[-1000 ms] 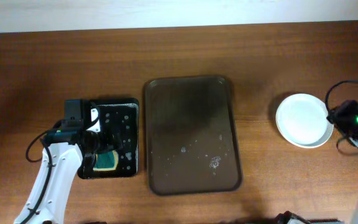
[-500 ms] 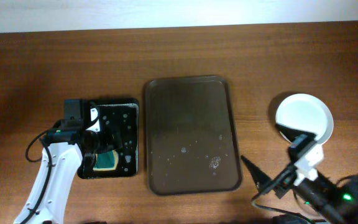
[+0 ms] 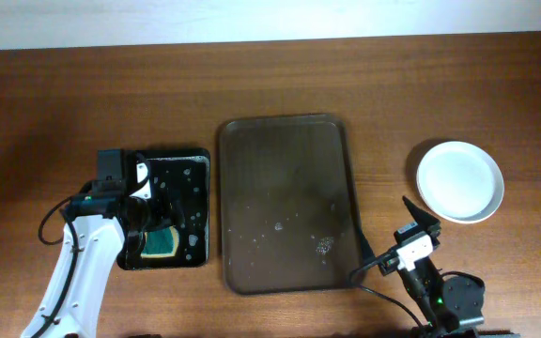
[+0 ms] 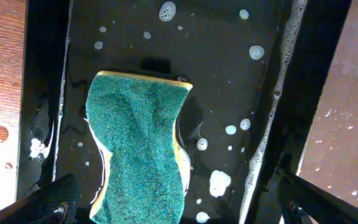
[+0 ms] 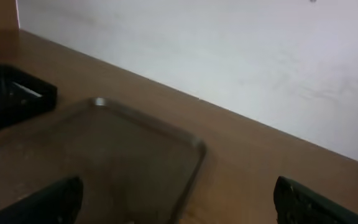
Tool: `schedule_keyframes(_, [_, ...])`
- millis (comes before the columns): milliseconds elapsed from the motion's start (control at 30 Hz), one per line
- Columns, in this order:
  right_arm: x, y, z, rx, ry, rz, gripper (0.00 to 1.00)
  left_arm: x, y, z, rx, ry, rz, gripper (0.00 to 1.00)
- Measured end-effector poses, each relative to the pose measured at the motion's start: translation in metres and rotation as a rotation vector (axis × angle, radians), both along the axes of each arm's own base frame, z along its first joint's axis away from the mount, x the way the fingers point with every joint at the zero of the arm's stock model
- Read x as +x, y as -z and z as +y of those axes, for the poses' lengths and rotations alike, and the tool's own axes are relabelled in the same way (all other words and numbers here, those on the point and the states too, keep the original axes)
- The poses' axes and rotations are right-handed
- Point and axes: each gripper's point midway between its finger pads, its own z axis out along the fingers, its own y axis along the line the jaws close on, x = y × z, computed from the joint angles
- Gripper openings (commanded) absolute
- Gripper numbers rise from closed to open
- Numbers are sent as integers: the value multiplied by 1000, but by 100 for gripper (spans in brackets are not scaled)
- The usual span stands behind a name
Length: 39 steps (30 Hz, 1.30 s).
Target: Clean dirty plates on tray and stack at the side
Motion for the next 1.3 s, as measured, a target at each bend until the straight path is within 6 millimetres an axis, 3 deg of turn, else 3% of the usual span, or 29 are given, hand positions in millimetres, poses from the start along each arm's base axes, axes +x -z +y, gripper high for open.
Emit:
schedule_keyframes(167, [0,0,0,0,0,0,99,0,0,0,0,0,0,99])
schedule_keyframes(233, [0,0,0,0,0,0,99,0,-11,-2,5,7,-51,99])
schedule_keyframes(333, [0,0,0,-1,1,0,99,-12,-76,-10,16,35,-360,99])
schedule_keyframes(367, [0,0,0,0,1,1,99,-21,-122,-10,24,33,-584,99])
schedule_keyframes(400, [0,0,0,0,0,1,99,-28,-149,-10,28,34,-729,99])
schedule_keyframes(433, [0,0,0,-1,0,1,99,-39,-166,-13,31,41,-863,99])
schedule_keyframes(467, [0,0,0,0,1,-1,99,-51,-170,-16,27,52,-946,99])
schedule_keyframes(500, [0,0,0,-1,0,0,99,-51,-178,-17,26,56,-1038,99])
schedule_keyframes(567, [0,0,0,0,0,0,99,-55,-172,-17,29,55,-1182,99])
schedule_keyframes(633, [0,0,0,0,1,0,99,-52,-150,-17,30,56,-1247,99])
schedule_keyframes(833, [0,0,-1,-1,4,0,99,-33,-92,-18,28,59,-1253,99])
schedule_keyframes(967, [0,0,-1,-1,4,1,99,-34,-84,-18,31,56,-1216,99])
schedule_keyframes(1300, [0,0,-1,-1,4,0,99,-34,-84,-18,32,55,-1216,99])
